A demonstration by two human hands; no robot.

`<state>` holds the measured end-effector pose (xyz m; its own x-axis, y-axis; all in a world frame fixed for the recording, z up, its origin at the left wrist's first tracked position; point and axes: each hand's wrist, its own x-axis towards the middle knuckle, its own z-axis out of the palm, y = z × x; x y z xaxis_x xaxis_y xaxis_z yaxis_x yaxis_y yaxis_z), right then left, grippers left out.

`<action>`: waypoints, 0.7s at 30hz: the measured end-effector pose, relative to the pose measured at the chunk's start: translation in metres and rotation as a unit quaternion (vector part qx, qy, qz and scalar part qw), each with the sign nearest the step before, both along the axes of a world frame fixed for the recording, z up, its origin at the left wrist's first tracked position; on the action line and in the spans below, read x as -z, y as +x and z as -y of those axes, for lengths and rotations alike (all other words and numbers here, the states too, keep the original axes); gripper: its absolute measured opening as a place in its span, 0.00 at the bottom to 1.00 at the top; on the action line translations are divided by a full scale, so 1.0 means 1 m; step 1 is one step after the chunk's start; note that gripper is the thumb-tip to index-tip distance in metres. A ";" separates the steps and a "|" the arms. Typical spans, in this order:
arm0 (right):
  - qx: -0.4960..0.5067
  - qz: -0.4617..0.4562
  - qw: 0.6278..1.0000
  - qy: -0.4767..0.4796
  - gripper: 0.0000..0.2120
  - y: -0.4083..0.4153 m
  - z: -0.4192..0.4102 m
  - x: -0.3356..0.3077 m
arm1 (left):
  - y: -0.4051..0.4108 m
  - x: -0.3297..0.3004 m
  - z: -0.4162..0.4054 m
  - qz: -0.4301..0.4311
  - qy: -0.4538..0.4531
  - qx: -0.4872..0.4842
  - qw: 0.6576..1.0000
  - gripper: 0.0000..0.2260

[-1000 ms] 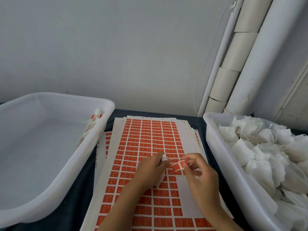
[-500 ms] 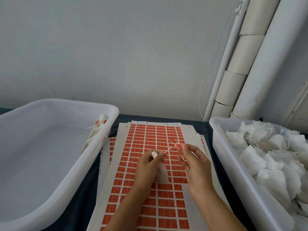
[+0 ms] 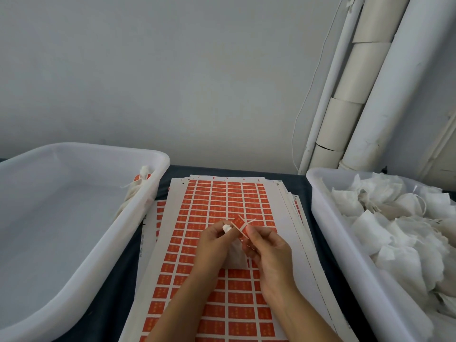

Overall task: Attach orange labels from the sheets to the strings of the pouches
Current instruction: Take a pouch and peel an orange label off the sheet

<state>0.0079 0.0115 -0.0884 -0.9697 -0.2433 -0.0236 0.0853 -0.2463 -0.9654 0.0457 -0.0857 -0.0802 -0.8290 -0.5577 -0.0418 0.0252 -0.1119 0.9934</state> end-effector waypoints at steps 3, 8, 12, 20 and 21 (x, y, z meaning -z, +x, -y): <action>0.005 -0.008 1.000 0.009 0.08 -0.001 0.001 0.001 | 0.000 0.000 0.000 0.001 -0.001 0.004 1.000 0.08; 0.008 -0.008 1.000 0.010 0.08 -0.001 0.001 0.001 | 0.001 0.000 0.000 0.004 -0.004 0.004 1.000 0.07; 0.003 -0.014 1.000 0.018 0.09 -0.002 0.000 0.001 | 0.000 -0.001 0.000 0.009 0.001 0.003 1.000 0.07; -0.004 -0.034 0.998 0.047 0.08 -0.005 -0.003 0.001 | 0.001 -0.001 0.001 0.008 -0.014 0.008 1.000 0.09; -0.003 -0.038 0.998 0.051 0.08 -0.006 -0.003 0.001 | 0.001 -0.001 0.002 0.010 -0.018 0.009 1.000 0.09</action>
<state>0.0023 0.0145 -0.0895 -0.9680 -0.2497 0.0247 0.0125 -0.1464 -0.9891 0.0463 -0.0872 -0.0792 -0.8386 -0.5433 -0.0385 0.0040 -0.0768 0.9970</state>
